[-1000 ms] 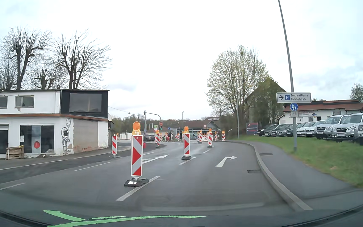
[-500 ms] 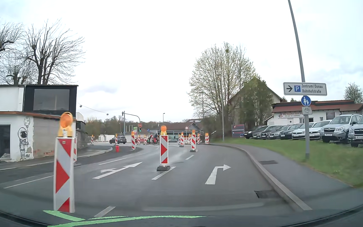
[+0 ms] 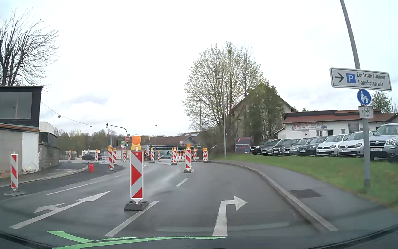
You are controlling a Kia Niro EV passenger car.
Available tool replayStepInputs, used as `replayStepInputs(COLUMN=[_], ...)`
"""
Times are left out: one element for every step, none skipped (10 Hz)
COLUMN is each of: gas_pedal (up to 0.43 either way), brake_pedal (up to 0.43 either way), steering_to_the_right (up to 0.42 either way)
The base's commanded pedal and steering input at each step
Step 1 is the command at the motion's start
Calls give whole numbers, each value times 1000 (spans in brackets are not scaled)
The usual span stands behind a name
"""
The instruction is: Follow the waypoints while adhering to traffic rules and regulations
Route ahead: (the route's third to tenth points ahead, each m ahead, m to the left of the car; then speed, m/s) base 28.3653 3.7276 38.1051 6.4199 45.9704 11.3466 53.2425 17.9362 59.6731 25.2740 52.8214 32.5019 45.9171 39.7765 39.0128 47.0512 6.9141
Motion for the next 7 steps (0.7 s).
replayStepInputs(gas_pedal=[138,138,118,110,79,67,47], brake_pedal=[0,0,0,0,0,0,0], steering_to_the_right=[93,89,80,72,65,56,49])
